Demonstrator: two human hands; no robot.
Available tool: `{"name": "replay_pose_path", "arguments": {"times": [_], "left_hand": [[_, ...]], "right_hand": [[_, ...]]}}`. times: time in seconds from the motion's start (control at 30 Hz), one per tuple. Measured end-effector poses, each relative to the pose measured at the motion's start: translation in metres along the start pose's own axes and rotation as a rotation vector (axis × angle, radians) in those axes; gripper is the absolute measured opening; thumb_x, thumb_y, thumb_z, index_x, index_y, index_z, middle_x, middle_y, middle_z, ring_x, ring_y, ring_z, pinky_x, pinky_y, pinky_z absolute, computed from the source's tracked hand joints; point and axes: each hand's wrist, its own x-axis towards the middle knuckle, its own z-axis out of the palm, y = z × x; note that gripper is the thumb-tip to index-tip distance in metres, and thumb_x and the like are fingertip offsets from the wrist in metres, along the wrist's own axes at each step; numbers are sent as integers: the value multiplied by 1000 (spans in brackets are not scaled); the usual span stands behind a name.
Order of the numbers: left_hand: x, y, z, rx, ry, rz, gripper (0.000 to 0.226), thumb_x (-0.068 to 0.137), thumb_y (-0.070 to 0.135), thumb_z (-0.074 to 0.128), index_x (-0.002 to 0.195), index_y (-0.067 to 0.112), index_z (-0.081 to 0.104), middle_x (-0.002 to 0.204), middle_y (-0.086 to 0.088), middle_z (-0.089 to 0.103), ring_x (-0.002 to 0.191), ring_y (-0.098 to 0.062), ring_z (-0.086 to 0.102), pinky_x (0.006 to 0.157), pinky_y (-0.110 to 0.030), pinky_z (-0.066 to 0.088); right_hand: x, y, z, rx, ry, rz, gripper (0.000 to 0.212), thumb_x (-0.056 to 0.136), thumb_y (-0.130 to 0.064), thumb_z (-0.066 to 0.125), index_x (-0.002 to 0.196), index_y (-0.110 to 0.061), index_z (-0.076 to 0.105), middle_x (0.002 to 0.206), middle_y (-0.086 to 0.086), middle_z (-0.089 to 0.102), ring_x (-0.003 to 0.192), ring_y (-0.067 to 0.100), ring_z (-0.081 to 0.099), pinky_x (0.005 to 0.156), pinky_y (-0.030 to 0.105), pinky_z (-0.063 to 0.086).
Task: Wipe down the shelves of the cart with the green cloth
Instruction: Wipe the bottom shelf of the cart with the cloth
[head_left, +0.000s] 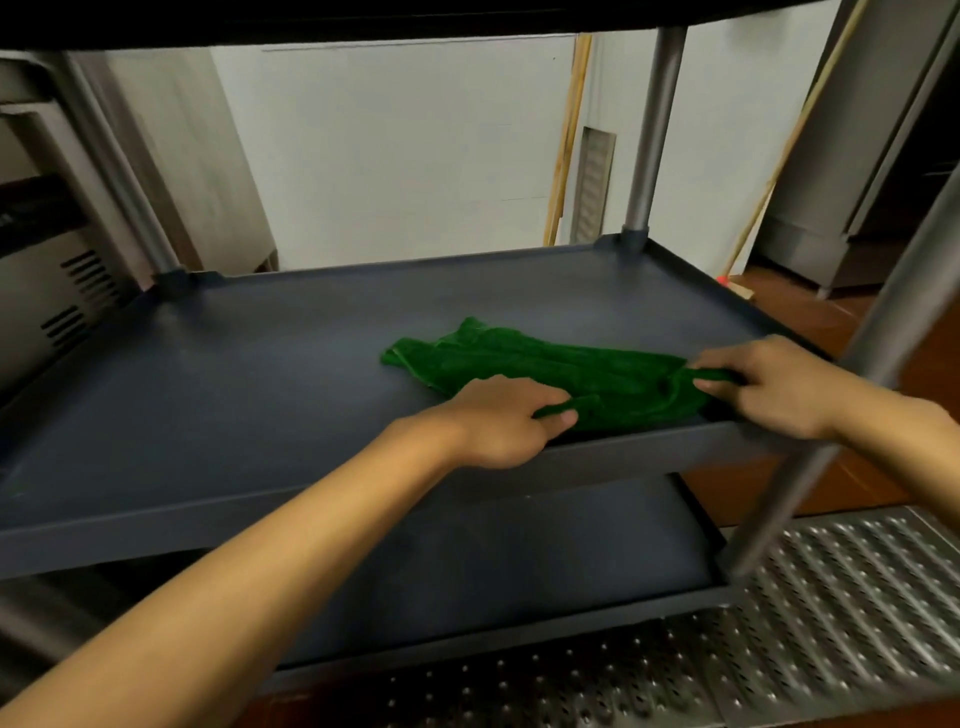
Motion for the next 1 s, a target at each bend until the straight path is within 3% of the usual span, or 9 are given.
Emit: {"name": "replay_pose_path", "arguments": {"times": [0.13, 0.27, 0.33, 0.4, 0.53, 0.7, 0.8, 0.9, 1.0], "left_hand": [[17, 38, 7, 5, -9, 66, 46, 104, 50, 35, 145, 31, 46, 152, 1, 46, 140, -25, 40, 107, -33, 32], [23, 55, 16, 64, 22, 145, 43, 104, 49, 34, 139, 30, 52, 146, -1, 53, 134, -28, 47, 103, -37, 36], [18, 47, 18, 40, 55, 156, 30, 104, 48, 35, 108, 31, 60, 120, -3, 66, 115, -28, 57, 87, -36, 39], [6, 33, 18, -12, 91, 160, 30, 104, 46, 38, 82, 31, 50, 86, 4, 60, 94, -24, 57, 76, -33, 35], [-22, -1, 14, -45, 156, 199, 29, 105, 40, 41, 91, 19, 57, 82, -1, 59, 89, -23, 60, 73, -35, 39], [-64, -45, 1, -38, 213, 101, 31, 103, 42, 44, 105, 18, 64, 106, -6, 68, 103, -23, 60, 80, -28, 40], [-96, -71, -6, -71, 229, 57, 29, 103, 41, 43, 87, 22, 59, 85, 3, 65, 88, -19, 62, 75, -33, 42], [-127, -96, -13, -100, 287, 16, 33, 102, 40, 44, 85, 16, 59, 78, 3, 64, 77, -12, 61, 74, -37, 45], [-156, -118, -19, -99, 346, -26, 42, 98, 45, 43, 85, 9, 60, 79, -6, 65, 80, -21, 63, 78, -43, 47]], "right_hand": [[-16, 17, -11, -196, -15, 107, 30, 96, -31, 53, 125, -31, 63, 116, 8, 71, 109, 30, 62, 90, 35, 49], [-24, 25, -23, -66, -33, 128, 18, 86, -48, 59, 101, -42, 68, 108, -4, 71, 98, 20, 63, 89, 36, 49], [-24, 22, -21, 17, -41, 93, 20, 87, -43, 64, 106, -46, 68, 115, -10, 68, 105, 16, 60, 96, 35, 45], [-22, 15, -13, 89, -43, 48, 27, 89, -36, 66, 114, -46, 66, 120, -10, 63, 114, 16, 56, 102, 35, 40], [-13, -11, 5, 266, -24, -34, 25, 86, -38, 67, 111, -43, 69, 116, -15, 65, 112, 7, 58, 97, 27, 37], [3, -59, 19, 334, -83, -132, 33, 78, -54, 63, 110, -45, 70, 119, -21, 64, 113, 1, 56, 100, 26, 40], [18, -91, 30, 331, -107, -196, 27, 86, -49, 65, 112, -44, 70, 121, -23, 62, 112, -4, 53, 87, 9, 36], [33, -127, 44, 330, -126, -275, 27, 90, -47, 62, 115, -40, 71, 119, -23, 64, 109, -5, 55, 85, 9, 37], [46, -164, 57, 349, -127, -342, 26, 91, -44, 62, 114, -36, 72, 111, -23, 65, 103, -5, 58, 86, 13, 40]]}}
